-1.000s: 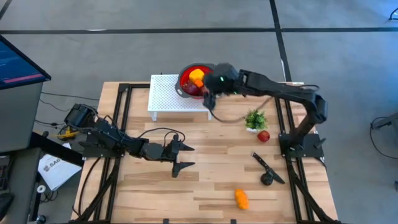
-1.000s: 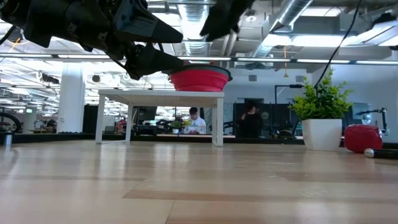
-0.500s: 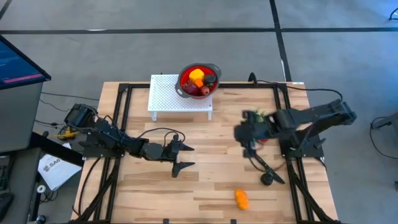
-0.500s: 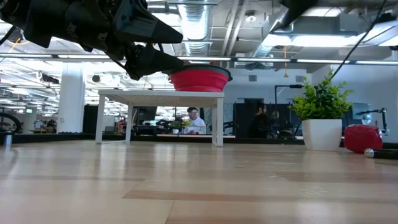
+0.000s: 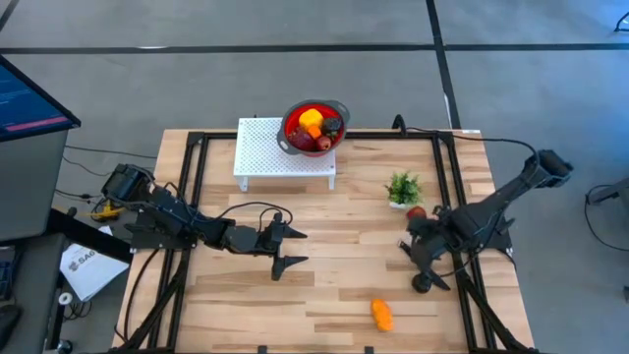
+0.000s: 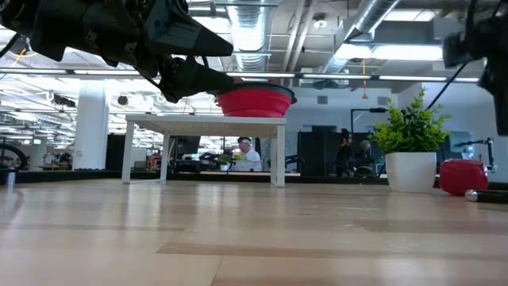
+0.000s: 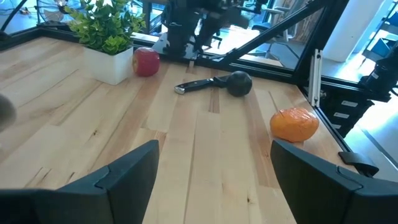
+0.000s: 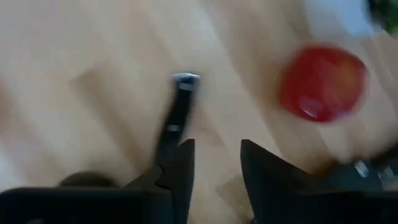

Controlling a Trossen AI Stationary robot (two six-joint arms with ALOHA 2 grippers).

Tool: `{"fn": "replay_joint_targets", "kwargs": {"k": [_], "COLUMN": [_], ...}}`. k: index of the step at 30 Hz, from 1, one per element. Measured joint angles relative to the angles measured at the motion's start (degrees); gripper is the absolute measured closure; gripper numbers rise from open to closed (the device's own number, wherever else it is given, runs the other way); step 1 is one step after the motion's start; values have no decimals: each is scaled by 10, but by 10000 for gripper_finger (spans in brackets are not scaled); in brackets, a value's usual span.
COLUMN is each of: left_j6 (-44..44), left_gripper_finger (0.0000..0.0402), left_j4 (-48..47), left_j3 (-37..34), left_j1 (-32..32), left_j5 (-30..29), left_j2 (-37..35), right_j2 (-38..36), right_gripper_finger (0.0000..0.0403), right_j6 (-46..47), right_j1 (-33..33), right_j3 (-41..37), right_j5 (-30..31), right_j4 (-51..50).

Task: Pick & Place Fruit
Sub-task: Put the red apple into the red strainer bowl on the shelf

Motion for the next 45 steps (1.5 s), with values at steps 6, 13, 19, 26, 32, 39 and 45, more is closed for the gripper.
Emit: {"fn": "replay_joint_targets", "kwargs": {"k": [6, 13, 19, 26, 32, 39, 45], "left_j6": [0, 1, 1, 1, 0, 0, 0], "left_gripper_finger": [100, 100, 100, 100, 100, 100, 100], "left_j4": [0, 0, 0, 0, 0, 0, 0], "left_j3": [0, 0, 0, 0, 0, 0, 0], "left_j1": [0, 0, 0, 0, 0, 0, 0], "left_j5": [0, 0, 0, 0, 0, 0, 0], "left_j2": [0, 0, 0, 0, 0, 0, 0], "right_j2": [3, 7, 6, 45, 102, 134, 119], "right_gripper_finger": [187, 82, 68, 76, 90, 157, 184], "right_j6": [21, 3, 3, -43, -85, -90, -102], "right_j1": [-54, -152, -217, -260, -267, -229, -160], "right_j3": [-31, -44, -56, -85, -91, -89, -72], "right_j5": [1, 51, 75, 76, 75, 63, 44], "right_j4": [-16, 13, 34, 85, 122, 153, 266]}}
